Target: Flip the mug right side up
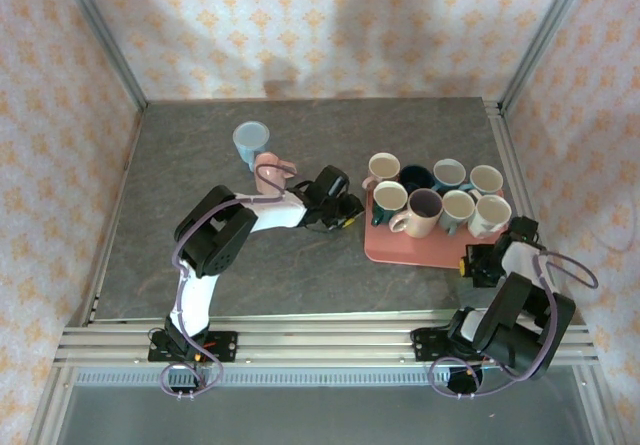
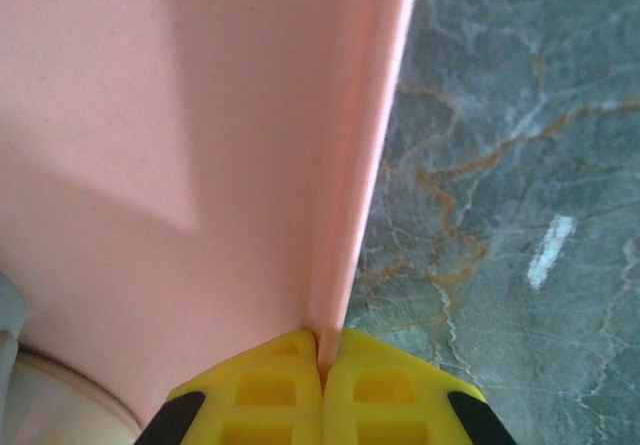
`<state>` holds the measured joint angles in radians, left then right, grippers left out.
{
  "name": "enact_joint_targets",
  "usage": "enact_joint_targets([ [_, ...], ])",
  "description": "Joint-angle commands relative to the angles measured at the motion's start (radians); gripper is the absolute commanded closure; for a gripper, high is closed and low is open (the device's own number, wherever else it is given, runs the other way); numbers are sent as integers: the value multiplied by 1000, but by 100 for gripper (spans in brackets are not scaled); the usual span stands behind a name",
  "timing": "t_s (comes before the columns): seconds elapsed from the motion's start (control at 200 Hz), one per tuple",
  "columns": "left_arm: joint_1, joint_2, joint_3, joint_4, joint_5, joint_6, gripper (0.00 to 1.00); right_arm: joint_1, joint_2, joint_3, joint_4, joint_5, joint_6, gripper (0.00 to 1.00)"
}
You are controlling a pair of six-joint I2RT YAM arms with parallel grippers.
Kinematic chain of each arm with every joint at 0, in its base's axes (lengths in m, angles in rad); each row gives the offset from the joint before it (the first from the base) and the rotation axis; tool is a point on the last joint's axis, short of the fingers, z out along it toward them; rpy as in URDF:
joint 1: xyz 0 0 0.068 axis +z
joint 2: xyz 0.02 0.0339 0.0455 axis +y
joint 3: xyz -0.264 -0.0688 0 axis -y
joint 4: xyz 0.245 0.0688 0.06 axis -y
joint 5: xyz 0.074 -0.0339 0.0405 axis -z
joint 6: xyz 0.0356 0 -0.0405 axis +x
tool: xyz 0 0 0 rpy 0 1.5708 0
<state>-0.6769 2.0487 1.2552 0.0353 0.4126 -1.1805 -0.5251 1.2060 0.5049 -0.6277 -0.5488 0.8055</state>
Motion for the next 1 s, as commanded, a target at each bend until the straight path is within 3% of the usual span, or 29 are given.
enact_joint_targets([
  [0.0, 28, -36, -9, 0, -12, 3, 66, 90, 40, -13, 156, -58, 58, 100],
  [0.56, 59, -69, -45, 22, 14, -15, 66, 251, 184, 113, 292, -14, 216, 100],
  [0.841, 107, -183, -40, -64, 36, 31, 65, 318, 297, 183, 366, -4, 272, 100],
  [0.991, 112, -243, -10, -197, 29, 99, 63, 323, 257, 179, 346, 39, 275, 100],
])
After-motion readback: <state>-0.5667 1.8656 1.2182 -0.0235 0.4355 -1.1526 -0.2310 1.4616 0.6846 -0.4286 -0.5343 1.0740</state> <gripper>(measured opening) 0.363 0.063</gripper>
